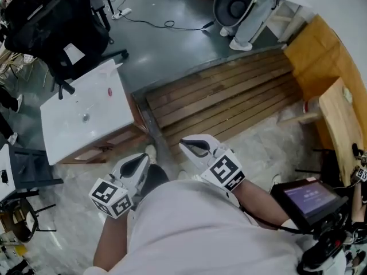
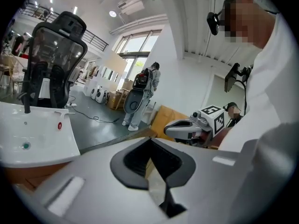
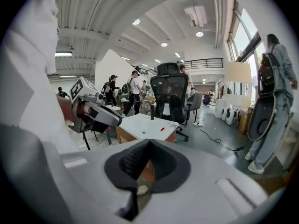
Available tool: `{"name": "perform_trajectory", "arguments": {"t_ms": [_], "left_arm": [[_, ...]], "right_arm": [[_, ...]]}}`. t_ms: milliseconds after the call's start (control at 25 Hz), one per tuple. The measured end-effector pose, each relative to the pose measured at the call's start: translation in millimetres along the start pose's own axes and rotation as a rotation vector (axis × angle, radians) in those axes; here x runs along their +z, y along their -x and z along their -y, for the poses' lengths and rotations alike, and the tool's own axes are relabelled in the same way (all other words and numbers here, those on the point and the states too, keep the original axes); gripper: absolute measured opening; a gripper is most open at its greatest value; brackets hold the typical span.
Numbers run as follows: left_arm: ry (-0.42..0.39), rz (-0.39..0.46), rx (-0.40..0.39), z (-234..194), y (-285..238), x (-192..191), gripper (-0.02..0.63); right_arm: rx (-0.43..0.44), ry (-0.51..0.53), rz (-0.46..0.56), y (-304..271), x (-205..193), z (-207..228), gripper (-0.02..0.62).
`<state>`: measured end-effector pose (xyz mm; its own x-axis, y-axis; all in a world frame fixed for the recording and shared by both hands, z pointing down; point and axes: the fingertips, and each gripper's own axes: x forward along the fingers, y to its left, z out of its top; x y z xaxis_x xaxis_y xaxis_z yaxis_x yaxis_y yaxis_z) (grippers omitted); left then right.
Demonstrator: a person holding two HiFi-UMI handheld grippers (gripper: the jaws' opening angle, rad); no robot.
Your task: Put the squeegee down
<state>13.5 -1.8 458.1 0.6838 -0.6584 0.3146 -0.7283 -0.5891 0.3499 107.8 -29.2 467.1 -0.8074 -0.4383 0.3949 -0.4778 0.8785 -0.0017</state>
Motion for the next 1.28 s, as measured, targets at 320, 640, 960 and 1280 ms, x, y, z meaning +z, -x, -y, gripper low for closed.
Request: {"name": "perform_trajectory", "arguments": {"t_ms": [320,640,960,1280], "left_arm": [[0.027,0.012,0.064,-11,8,-1,0.008],[0.042,0.001,0.091,-10,15,-10,0.008],[0.038,0.0,0.105,-13,18,-8,0.008],[0.035,-0.007,0.098,-13,17,-7,0.008]], "right_arm": [[0.026,0.003,-0.009,1,-4,-9,0.003],[0.049,0.019,0.001,-3,1,-18,0.003],[0.055,0.03,0.001,-6,4,-17,0.003],[0.045,0.048,-0.008,-8,8,-18,0.003]]}}
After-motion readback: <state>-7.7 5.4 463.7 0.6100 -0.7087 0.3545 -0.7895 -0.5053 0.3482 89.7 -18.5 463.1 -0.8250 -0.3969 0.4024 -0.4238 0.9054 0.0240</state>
